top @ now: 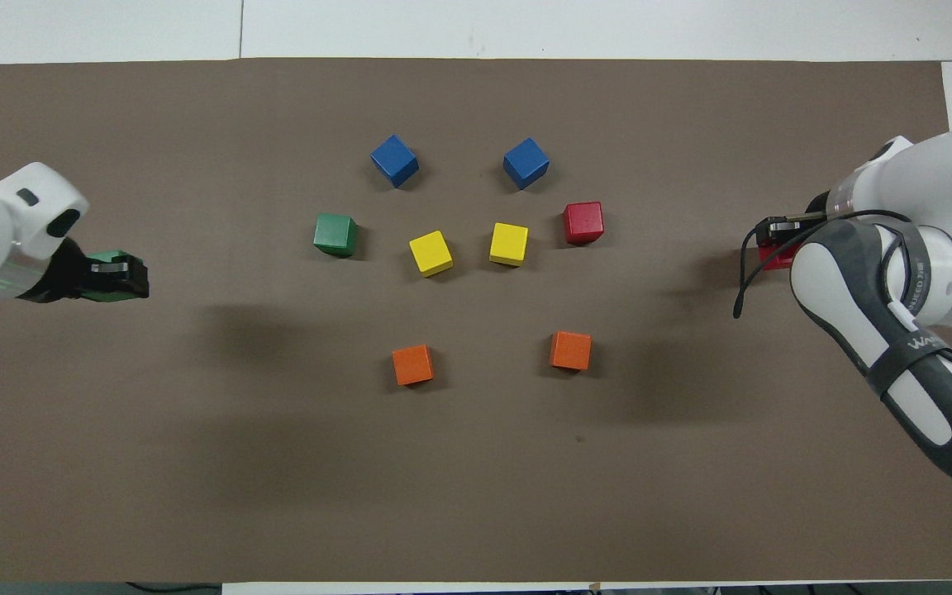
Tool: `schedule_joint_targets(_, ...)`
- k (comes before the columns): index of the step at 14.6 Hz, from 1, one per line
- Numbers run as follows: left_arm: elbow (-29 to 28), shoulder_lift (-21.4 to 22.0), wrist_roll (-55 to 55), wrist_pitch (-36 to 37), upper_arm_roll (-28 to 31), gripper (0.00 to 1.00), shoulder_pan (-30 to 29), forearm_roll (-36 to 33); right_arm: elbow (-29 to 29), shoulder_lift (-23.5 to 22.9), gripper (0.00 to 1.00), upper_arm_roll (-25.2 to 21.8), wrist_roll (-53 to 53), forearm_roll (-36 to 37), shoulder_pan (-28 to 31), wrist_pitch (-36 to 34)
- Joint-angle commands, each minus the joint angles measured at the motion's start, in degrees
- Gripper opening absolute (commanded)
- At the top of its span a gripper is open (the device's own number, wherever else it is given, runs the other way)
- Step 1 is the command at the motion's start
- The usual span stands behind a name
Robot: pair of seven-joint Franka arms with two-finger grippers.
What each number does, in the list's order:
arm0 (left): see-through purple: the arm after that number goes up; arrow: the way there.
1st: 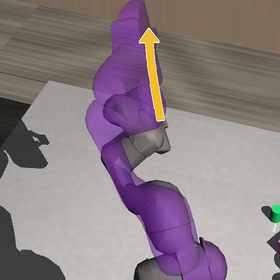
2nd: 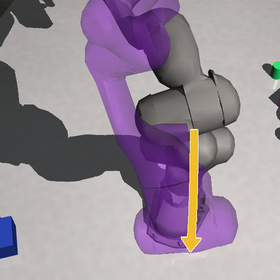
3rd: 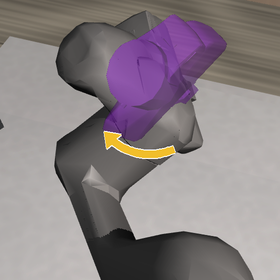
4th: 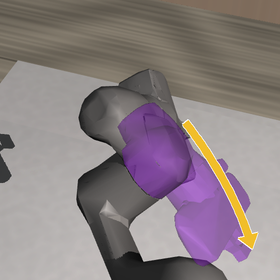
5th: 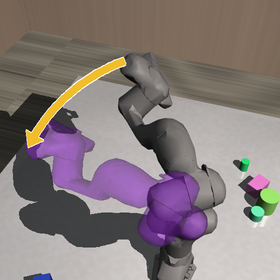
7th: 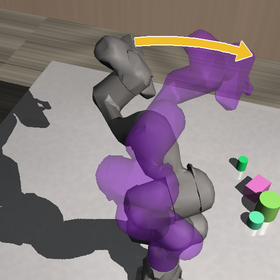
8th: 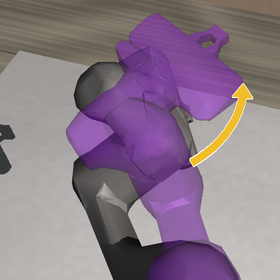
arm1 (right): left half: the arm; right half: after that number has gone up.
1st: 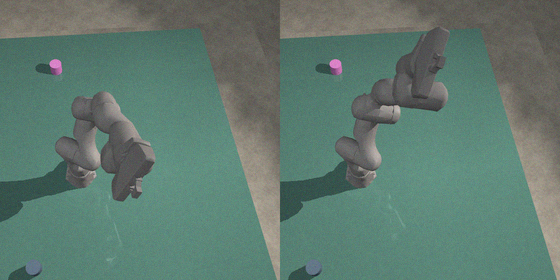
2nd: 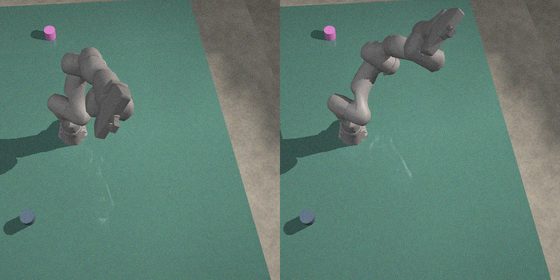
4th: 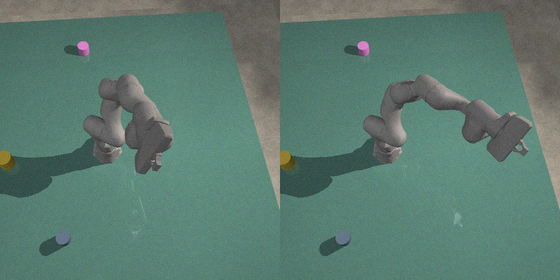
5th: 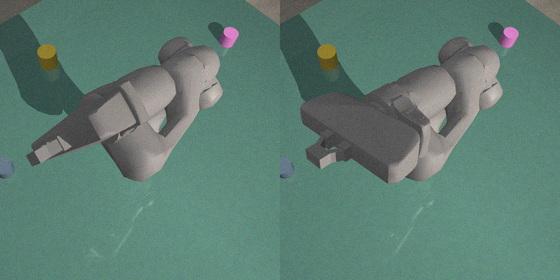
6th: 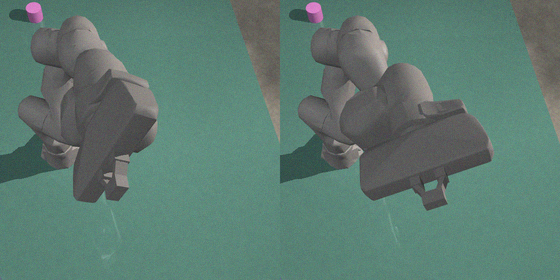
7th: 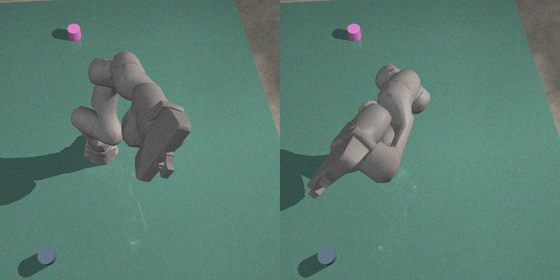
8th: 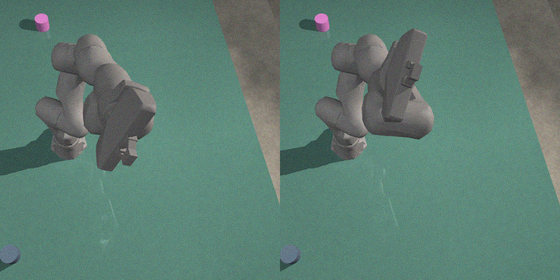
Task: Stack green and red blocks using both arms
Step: 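Carry the green cube outward with the left gripper while the right carries red, then lower the green cube and open the left gripper while the right lowers red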
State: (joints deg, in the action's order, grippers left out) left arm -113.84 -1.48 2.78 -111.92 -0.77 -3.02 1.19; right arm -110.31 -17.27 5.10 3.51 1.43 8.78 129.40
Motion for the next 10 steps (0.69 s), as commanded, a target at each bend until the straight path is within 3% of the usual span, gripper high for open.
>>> schedule_joint_targets(1, -6.2, 2.45, 10.9, -5.04, -0.81, 0.0, -6.9, 0.65, -1.66, 0.66, 0.0, 0.7, 2.21, -0.29, 1.15, 1.47)
schedule_joint_targets(5, -17.1, 3.24, 15.94, -19.45, -0.73, 0.0, -10.17, 0.65, -1.66, -0.48, 0.0, 0.7, 2.29, -0.37, 1.24, 3.83)
schedule_joint_targets(10, -20.46, 0.08, 17.17, -27.21, -0.73, 0.0, -10.43, 0.65, -1.66, -1.8, 0.0, 0.7, 2.73, -0.38, 1.33, 5.15)
